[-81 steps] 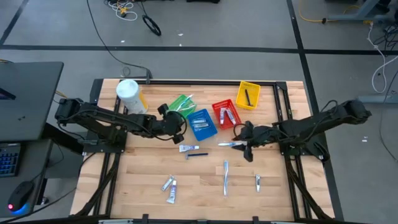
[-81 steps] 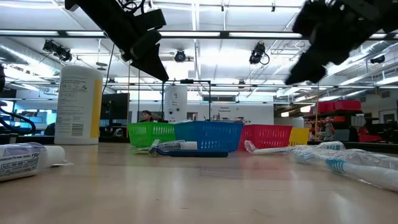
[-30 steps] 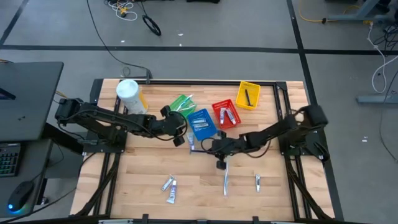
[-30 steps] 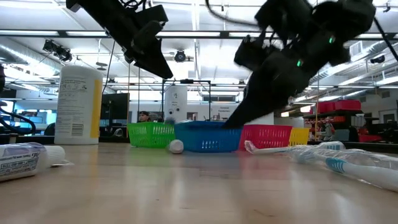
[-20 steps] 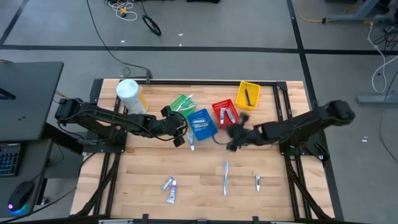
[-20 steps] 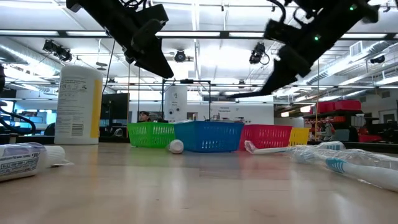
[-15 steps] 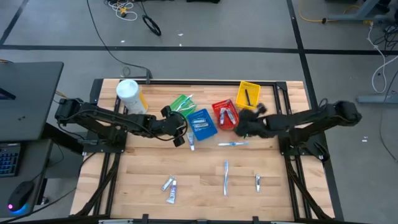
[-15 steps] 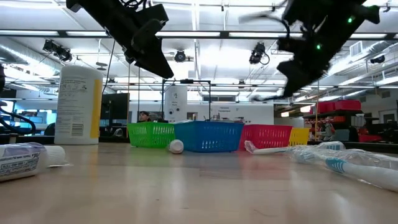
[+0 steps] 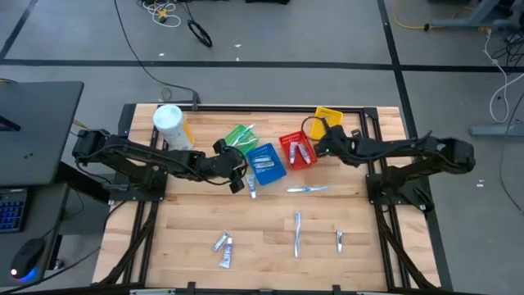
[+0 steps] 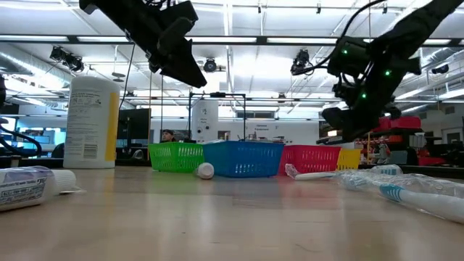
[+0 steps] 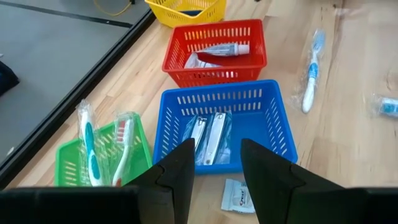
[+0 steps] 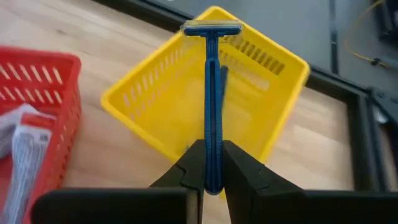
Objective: Pick & Place Travel size toiletries
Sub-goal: Put the black razor into the yellow bin, then put the top blue toothbrush into the green bin
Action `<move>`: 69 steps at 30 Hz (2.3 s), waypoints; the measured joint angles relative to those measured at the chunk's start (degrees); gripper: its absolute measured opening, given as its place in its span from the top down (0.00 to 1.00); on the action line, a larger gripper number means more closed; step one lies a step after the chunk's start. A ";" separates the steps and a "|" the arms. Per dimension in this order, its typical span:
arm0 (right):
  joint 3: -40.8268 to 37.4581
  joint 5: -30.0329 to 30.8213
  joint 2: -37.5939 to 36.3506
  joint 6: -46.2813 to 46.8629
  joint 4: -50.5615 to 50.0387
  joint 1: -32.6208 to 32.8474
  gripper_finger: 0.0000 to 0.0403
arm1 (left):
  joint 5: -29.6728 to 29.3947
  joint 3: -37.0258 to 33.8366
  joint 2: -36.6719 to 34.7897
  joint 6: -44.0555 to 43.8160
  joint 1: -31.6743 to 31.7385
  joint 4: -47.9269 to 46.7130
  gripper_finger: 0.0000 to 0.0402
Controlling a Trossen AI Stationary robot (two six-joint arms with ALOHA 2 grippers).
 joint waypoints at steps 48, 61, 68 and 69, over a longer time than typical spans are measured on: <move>4.85 -67.33 -7.63 -36.97 41.57 9.17 0.64 | -0.35 -4.71 0.00 -22.92 -14.38 -0.07 0.66; 4.74 -68.79 -4.74 -34.44 38.82 18.39 0.62 | -3.75 -5.18 0.00 -24.41 -20.77 -0.16 0.66; 4.68 -52.44 1.21 -29.42 31.35 33.41 0.58 | -6.33 -5.18 0.00 -19.85 -20.25 0.23 0.66; 4.68 -49.07 1.53 -29.07 26.74 34.20 0.57 | -6.74 -5.18 0.00 -19.64 -20.03 0.19 0.66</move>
